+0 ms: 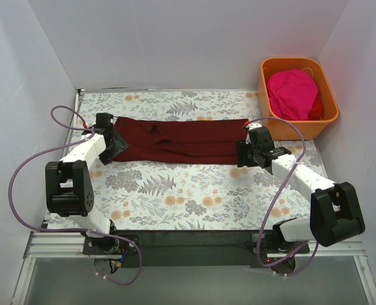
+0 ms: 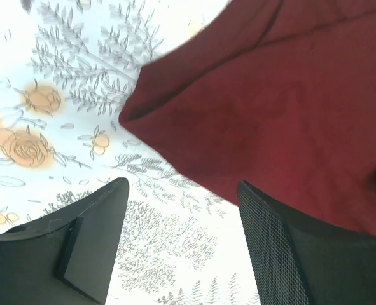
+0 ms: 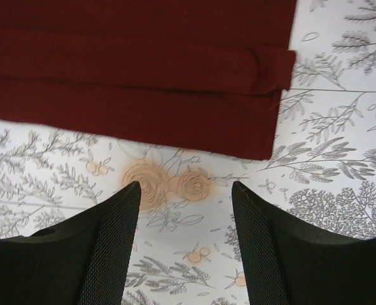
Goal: Fold and stack the t-shirts
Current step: Fold the tshirt
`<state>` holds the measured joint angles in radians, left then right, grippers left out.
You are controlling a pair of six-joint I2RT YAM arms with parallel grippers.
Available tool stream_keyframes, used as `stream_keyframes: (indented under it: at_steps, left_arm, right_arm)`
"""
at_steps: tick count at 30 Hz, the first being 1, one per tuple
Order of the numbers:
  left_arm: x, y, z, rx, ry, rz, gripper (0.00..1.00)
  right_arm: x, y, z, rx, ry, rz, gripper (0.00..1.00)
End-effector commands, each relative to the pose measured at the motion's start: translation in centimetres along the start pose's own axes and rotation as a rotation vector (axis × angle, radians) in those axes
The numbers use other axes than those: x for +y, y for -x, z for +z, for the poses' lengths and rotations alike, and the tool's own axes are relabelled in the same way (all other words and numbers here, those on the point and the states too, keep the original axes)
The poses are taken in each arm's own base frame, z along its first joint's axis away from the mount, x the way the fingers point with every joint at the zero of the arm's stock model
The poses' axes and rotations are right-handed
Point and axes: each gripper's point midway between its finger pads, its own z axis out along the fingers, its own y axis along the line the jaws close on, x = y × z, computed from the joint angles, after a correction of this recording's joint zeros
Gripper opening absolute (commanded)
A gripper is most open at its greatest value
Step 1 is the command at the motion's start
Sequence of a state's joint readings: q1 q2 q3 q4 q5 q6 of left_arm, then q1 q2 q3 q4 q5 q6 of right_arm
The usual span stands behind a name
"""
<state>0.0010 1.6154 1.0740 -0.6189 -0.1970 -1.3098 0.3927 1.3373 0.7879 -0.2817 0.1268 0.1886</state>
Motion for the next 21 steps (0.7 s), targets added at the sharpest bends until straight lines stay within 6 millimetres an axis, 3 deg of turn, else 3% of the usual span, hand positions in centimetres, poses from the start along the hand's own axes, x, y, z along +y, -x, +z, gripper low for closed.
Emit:
stream_keyframes:
  at_steps: [1,2,5,12,15,21]
  left_arm:
    - [-1.4,0.0,-0.2,-0.004,-0.071,-0.022,0.67]
    - [-0.3,0.5,0.5,-0.003,-0.047,-0.052,0.66]
    - [0.1,0.7,1.3,0.000,-0.034,-0.065,0.65]
    - [-0.3,1.4,2.4,0.004,-0.028,-0.075,0.64]
    - [-0.4,1.5,2.8,0.010,-0.023,-0.075,0.63]
    - [1.1,0.3,4.3,0.045,0.040,-0.060,0.44]
  right_arm:
    - [-0.8,3.4,0.6,-0.098,0.020,0.079,0.65]
    - [-1.5,3.7,0.8,-0.105,0.016,0.103,0.63]
    - [-2.1,4.1,1.5,-0.111,0.030,0.138,0.54]
    - [-3.7,3.4,3.4,-0.101,0.017,0.221,0.46]
    - [-3.4,3.1,4.1,-0.089,0.054,0.239,0.42]
    - [-3.9,0.9,5.5,-0.016,0.071,0.291,0.32]
